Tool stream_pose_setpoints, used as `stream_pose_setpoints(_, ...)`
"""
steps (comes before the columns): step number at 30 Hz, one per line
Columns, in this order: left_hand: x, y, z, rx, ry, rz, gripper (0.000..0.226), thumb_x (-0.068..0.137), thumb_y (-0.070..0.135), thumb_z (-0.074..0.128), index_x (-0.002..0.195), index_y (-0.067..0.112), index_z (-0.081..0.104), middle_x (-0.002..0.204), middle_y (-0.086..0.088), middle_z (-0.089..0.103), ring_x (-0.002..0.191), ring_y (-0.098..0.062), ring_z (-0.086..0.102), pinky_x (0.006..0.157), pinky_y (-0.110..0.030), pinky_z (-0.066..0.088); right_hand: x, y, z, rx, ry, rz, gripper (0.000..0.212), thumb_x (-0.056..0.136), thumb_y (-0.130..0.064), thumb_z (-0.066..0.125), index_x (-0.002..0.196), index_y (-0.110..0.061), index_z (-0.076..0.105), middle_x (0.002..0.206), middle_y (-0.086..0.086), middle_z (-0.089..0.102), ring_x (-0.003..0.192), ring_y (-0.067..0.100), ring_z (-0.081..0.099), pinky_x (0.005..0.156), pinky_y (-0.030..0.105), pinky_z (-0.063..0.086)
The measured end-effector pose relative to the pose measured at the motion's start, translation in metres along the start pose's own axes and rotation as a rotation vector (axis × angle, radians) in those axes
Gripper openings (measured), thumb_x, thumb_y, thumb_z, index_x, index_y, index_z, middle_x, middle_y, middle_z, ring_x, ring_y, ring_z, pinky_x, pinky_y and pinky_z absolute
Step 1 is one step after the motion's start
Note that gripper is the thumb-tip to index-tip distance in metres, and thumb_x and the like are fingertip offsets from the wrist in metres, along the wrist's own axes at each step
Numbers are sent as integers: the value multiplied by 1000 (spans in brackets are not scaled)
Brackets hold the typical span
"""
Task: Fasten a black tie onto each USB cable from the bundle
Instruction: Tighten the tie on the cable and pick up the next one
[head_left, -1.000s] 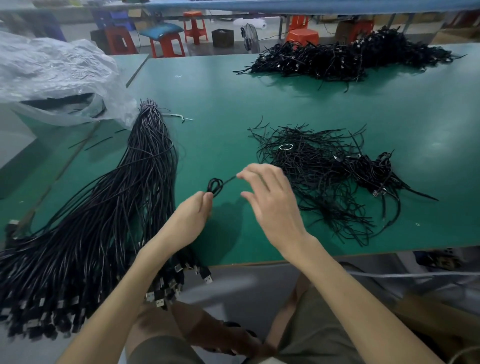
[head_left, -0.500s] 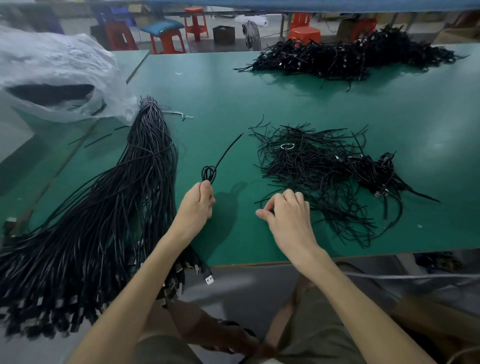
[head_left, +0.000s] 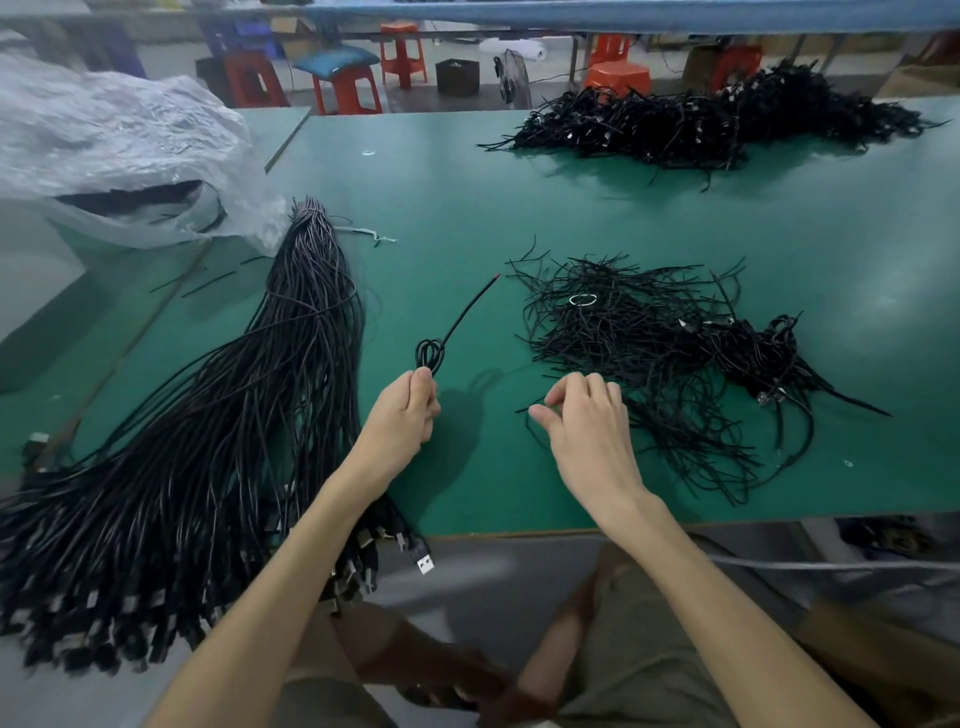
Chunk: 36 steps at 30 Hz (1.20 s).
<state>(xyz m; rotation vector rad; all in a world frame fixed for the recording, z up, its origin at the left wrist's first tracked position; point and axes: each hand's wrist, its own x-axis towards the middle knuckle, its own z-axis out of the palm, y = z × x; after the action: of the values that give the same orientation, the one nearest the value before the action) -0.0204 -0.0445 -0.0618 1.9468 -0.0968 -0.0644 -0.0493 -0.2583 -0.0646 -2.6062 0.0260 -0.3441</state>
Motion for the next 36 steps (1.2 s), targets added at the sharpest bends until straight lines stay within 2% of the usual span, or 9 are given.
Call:
stream_pose_setpoints(4,0,1,0,-5,1,-13,37,113,33,25,83,15,38,67,3,32,48,-8,24,42,-20,23,24,4,1,-24,65,-41,24,97,-14,68,120,-16,61,120,6,49,109,22,38,94,34,37)
stream_pose_setpoints(6,1,1,1,-9,1,-18,36,113,33,26,84,15,38,67,3,32,48,-8,24,42,-21,22,37,9,1,-64,39,-37,20,96,-15,70,116,-18,65,119,5,50,112,23,37,96,34,35)
stream_pose_setpoints(10,2,0,1,-13,2,-10,37,113,33,26,84,14,39,67,1,32,47,-8,23,42,-19,23,48,16,0,-90,3,-28,3,97,-19,69,95,-16,69,108,2,52,105,21,34,93,35,38)
stream_pose_setpoints(16,0,0,1,-27,10,-30,37,113,34,27,86,14,41,67,2,34,47,-8,24,41,-21,22,46,19,5,-182,7,-80,6,101,-12,62,99,-15,67,110,2,49,106,22,35,95,32,33)
stream_pose_setpoints(22,1,0,2,-36,17,-38,35,113,33,27,86,14,41,67,2,34,47,-8,24,41,-20,22,40,22,8,-104,82,-108,9,102,-4,56,101,-12,60,109,4,53,106,23,37,87,32,27)
stream_pose_setpoints(25,2,1,2,-31,20,-40,36,113,33,27,85,14,40,66,3,34,46,-7,24,40,-20,22,38,22,9,-67,116,-130,4,104,-12,57,101,-13,59,108,2,57,105,22,39,84,32,22)
stream_pose_setpoints(29,2,2,1,-39,23,-53,36,113,33,27,85,13,40,65,4,33,46,-8,24,40,-20,22,40,26,7,-5,63,-62,17,96,-32,69,104,-17,65,113,0,52,112,24,37,90,36,26)
stream_pose_setpoints(31,2,2,1,-40,17,-56,36,113,33,28,85,13,40,65,4,34,47,-8,24,41,-21,22,41,27,8,5,44,-35,15,94,-32,71,98,-17,69,113,0,52,113,24,36,93,37,26)
stream_pose_setpoints(36,2,1,1,-29,8,-55,37,113,34,27,84,14,40,66,3,34,48,-9,24,41,-21,22,40,24,10,-4,106,-77,14,96,-28,68,94,-14,68,109,3,52,110,22,35,87,31,18)
